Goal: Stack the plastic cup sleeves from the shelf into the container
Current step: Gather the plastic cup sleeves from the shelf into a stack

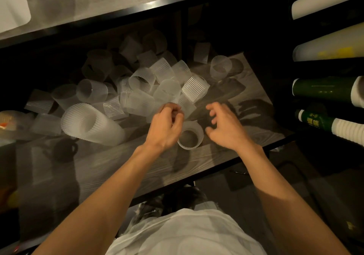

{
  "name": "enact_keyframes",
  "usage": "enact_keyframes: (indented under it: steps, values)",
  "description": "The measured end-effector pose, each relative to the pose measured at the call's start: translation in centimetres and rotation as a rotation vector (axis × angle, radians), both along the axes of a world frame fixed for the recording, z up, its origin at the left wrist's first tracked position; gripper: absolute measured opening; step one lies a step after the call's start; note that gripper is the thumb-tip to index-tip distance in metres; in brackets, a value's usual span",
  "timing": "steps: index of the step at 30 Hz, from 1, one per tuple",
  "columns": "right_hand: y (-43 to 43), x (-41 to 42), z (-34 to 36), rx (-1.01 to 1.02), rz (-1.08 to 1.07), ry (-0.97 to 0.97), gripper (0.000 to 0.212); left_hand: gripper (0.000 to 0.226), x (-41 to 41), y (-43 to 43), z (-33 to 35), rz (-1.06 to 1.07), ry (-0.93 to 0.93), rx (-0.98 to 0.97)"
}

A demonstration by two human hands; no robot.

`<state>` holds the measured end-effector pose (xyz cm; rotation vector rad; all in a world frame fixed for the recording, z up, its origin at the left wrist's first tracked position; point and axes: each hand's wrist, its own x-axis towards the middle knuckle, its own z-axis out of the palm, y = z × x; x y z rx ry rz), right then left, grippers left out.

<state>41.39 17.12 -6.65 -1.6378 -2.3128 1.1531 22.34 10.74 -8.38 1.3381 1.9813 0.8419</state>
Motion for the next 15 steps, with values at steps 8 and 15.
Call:
enact_keyframes:
  steps: [8, 15]
  values:
    - [4.8, -2.2, 0.8, 0.098, -0.074, 0.132, 0.083, 0.042, 2.2, 3.8, 2.1, -0.021, 0.019, -0.053]
    - [5.7, -1.7, 0.5, 0.056, -0.098, 0.293, 0.061, 0.044, 2.6, 4.4, 2.3, 0.029, -0.052, -0.009]
